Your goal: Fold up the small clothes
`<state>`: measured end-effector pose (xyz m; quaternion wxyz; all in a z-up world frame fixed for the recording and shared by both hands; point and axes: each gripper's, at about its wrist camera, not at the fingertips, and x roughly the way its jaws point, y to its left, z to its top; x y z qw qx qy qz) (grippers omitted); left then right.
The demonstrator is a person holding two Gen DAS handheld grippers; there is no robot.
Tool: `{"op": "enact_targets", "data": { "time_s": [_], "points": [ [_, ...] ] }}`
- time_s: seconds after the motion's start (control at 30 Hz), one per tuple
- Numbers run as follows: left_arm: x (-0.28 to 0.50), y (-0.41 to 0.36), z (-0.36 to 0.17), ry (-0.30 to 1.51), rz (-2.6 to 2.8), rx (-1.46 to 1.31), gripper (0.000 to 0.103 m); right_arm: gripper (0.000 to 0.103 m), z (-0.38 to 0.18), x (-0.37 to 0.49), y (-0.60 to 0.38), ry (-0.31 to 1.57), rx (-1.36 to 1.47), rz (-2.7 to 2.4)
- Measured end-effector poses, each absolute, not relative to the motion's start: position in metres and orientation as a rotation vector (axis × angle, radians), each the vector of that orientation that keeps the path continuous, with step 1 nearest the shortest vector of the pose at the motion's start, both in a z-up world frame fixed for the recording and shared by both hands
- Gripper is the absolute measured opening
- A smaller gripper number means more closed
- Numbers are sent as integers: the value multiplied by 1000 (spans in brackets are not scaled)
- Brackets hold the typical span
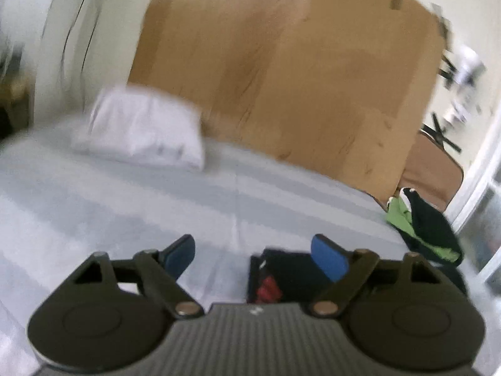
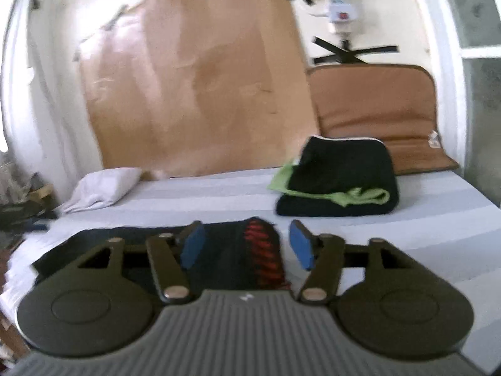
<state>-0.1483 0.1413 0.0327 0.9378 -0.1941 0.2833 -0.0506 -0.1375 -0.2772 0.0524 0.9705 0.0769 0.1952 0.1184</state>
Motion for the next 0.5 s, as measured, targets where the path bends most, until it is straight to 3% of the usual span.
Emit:
{"op": "enact_targets", "data": {
  "time_s": [0.1, 0.13, 0.17, 0.23, 0.4, 0.5],
  "points": [
    [-135, 154, 15, 703, -188, -561, 57, 64, 31, -115, -277, 485, 234, 218],
    [-130, 150, 10, 731, -228, -585, 38, 44, 21, -112, -273, 532, 250, 231],
    [-126, 146, 7, 746, -252, -586, 14, 33, 14, -110, -270, 566, 249, 240],
    [-120, 132, 5, 737, -262, -521, 13, 22, 13, -118, -261, 550, 210, 223],
    [-109, 128, 13, 688, -224, -431, 12, 22, 42, -148, -250, 466, 149, 257],
    [-103, 129, 1, 727, -204, -439, 15, 24, 7, -131, -256, 586, 165, 220]
  ]
}}
